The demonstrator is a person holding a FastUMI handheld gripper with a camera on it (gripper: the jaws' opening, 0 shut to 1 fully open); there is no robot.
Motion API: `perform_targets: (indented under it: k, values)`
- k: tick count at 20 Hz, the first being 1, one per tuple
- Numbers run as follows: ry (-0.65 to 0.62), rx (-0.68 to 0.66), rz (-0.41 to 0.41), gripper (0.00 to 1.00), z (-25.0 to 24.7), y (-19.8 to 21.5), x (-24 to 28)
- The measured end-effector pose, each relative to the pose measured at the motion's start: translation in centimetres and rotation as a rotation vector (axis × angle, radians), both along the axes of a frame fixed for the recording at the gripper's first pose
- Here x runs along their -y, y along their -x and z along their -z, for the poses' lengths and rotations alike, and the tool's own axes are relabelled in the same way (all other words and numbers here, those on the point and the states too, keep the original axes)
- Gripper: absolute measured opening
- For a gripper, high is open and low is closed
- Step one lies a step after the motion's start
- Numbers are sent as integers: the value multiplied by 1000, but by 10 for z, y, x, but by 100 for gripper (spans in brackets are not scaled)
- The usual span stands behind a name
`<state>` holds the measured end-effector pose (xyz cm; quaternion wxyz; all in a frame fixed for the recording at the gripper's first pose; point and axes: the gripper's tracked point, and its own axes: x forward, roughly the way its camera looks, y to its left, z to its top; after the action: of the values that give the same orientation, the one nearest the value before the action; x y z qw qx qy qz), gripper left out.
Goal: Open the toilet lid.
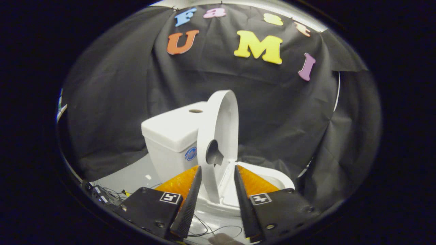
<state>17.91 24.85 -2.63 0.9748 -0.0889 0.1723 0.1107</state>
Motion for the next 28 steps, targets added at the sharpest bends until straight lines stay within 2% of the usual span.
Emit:
perform_targets:
  k: [2,4,6,10,18,28]
  values:
    - [-50,85,-36,88,-23,28,15]
    - [-81,160,-23,99,-40,55,46]
    - [-105,225,3,99,-48,82,78]
    - [-164,290,66,100,-31,129,141]
    - [-164,350,260,100,26,179,253]
    - [-225,303,297,100,51,185,276]
